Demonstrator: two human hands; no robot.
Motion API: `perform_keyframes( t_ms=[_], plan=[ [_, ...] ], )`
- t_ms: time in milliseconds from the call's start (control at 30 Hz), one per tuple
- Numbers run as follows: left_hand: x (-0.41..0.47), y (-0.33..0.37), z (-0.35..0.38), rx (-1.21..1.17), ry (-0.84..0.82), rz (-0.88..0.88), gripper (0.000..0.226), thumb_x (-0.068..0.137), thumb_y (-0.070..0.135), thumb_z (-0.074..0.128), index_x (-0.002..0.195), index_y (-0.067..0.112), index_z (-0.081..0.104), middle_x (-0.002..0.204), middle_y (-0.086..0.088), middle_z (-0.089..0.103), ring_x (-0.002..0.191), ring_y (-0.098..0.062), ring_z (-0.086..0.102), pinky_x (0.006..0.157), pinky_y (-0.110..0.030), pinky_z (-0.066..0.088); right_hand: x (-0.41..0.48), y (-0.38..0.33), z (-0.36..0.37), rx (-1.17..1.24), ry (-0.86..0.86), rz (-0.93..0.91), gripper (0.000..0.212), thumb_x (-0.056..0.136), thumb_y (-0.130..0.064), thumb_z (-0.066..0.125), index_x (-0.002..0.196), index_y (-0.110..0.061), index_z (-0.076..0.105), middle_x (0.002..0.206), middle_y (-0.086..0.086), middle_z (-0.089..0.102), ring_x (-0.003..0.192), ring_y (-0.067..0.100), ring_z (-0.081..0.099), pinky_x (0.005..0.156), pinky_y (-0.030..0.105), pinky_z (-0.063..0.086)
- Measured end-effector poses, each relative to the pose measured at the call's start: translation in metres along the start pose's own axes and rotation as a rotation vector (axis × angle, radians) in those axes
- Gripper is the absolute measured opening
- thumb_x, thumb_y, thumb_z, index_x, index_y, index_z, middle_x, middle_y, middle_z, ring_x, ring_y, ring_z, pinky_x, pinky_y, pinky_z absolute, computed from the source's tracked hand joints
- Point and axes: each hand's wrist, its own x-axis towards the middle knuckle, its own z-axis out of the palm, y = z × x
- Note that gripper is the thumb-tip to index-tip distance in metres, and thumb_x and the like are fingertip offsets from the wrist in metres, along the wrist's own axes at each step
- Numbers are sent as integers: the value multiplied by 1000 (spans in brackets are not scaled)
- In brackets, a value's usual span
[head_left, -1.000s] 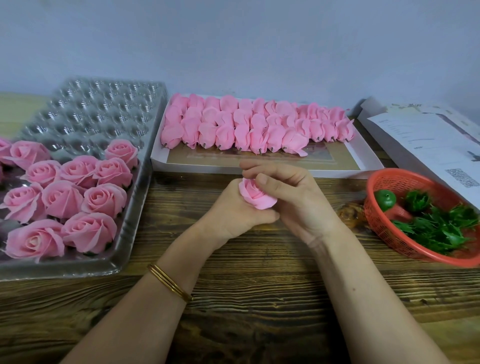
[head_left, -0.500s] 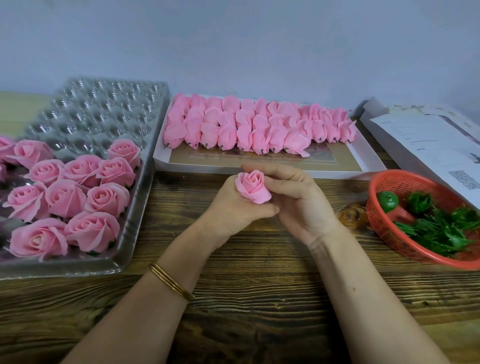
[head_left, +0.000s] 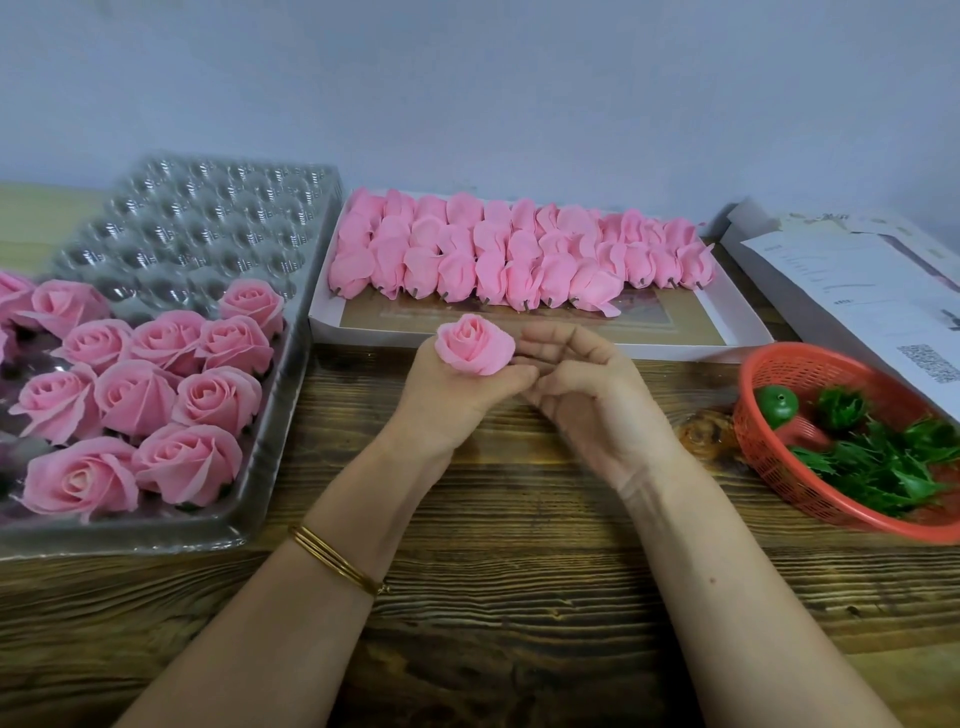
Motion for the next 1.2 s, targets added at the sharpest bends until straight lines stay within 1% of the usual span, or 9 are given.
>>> perform_keyframes(
  t_ms=[67,200,333,500,633,867,1000,1067,1200],
  plan=[
    [1,0,-1,-63,43,3,40,70,-5,79,52,27,65,58,13,62,63,-3,60,65,-21,51,-2,5,1,-62,-23,9,46,75,33,40,106,5,60,100,21,63,98,28,61,94,38,52],
    [1,3,0,-123,24,2,41,76,-6,76,52,27,70,56,10,65,59,-4,63,62,-21,53,-6,11,10,-102,-114,1,36,79,24,58,110,8,63,93,15,70,95,24,66,98,37,52],
    [1,4,2,-138,11,-16,51,81,-10,69,47,28,69,50,9,62,51,-2,61,53,-18,50,-8,18,18,-73,-144,-21,22,77,14,64,90,-3,69,81,8,73,83,19,68,91,33,54],
    [0,5,2,-169,-6,-19,49,81,-9,69,48,26,67,53,9,61,54,-4,61,55,-20,51,-5,21,21,83,-157,8,15,73,0,67,81,-7,76,89,14,72,89,23,68,94,38,53],
    [1,5,1,-189,-12,-34,36,78,0,77,55,25,65,60,8,61,63,-7,61,66,-25,54,-4,23,21,184,-192,55,21,76,-5,65,95,-3,74,101,15,74,98,22,71,93,34,56],
    [-1,4,1,-141,-35,-24,38,80,0,76,54,25,65,57,8,61,60,-7,60,60,-21,54,-3,25,22,168,-141,18,21,71,-4,65,91,0,69,91,12,75,90,20,72,87,31,59],
    [-1,7,1,-149,-52,-42,23,72,11,78,56,24,67,59,5,62,61,-9,62,60,-23,55,-3,26,22,168,-139,13,17,71,-4,65,85,-4,74,88,11,75,88,19,73,83,29,60],
    [-1,5,1,-138,-46,-55,29,79,4,78,60,22,66,60,5,63,63,-10,63,62,-24,56,-3,25,21,153,-145,5,15,72,-4,65,78,-9,78,82,8,75,86,17,73,82,29,60],
    [-1,4,1,-108,-15,-71,20,84,-2,72,71,10,61,63,1,64,65,-14,63,65,-27,56,-2,25,19,124,-160,2,16,72,-4,66,74,-12,79,82,7,76,85,17,73,78,27,60]
  ],
)
